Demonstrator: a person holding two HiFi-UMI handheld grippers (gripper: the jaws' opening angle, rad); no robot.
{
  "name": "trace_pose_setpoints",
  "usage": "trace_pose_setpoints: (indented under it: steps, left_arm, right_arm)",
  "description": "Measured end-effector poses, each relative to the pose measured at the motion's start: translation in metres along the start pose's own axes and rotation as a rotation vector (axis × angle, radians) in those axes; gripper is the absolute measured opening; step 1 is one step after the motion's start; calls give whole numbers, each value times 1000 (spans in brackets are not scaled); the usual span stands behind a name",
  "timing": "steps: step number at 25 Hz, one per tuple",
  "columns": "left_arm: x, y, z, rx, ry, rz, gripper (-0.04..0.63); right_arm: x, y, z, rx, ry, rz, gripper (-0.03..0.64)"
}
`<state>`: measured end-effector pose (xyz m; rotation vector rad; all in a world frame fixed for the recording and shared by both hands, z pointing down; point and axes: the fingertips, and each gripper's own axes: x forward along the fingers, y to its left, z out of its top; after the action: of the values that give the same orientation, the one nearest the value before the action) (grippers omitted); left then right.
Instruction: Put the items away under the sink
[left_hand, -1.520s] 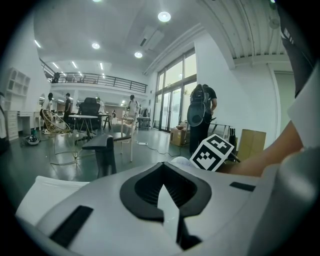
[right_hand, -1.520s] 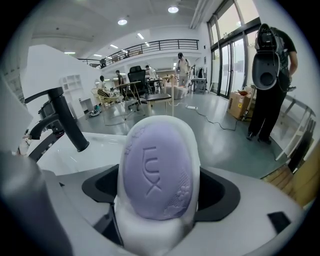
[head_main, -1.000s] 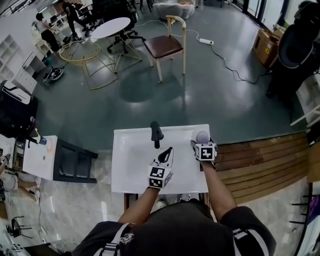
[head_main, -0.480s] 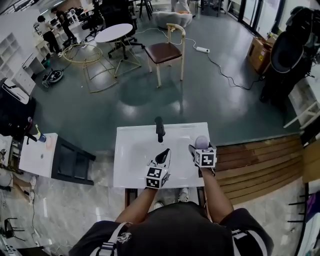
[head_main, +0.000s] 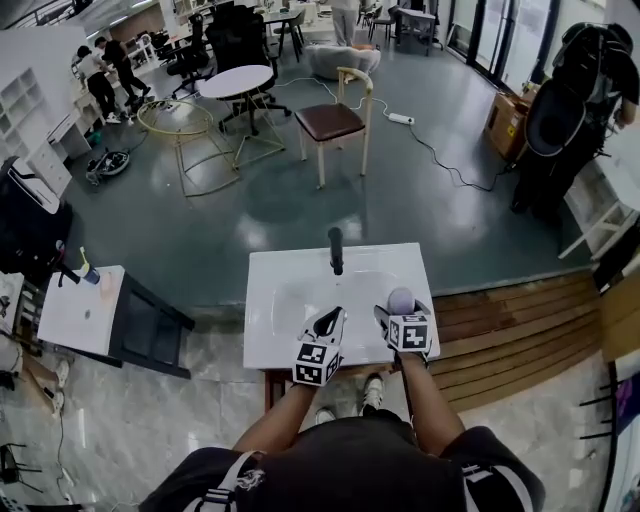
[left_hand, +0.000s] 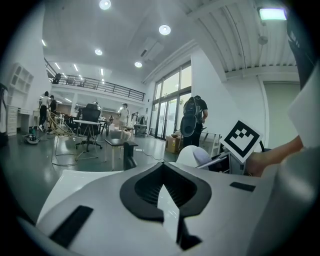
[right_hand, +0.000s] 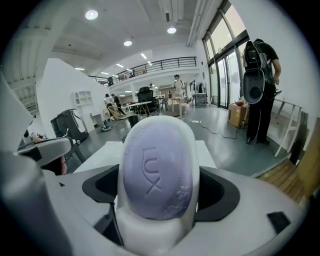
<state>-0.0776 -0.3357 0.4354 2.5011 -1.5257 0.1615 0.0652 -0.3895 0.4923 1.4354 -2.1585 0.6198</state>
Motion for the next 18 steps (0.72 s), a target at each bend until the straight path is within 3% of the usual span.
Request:
trace_pose_setpoints:
  steps: [7,18]
  left_arm:
    - [-51,-4,-12,-5,-2,4,8]
    - [-97,-24,-24,-30,-14,68,6]
  right_arm:
    - [-44,36,-29,-16,-4,3,466]
    - [-94,82,-56,-83,-37,103,466]
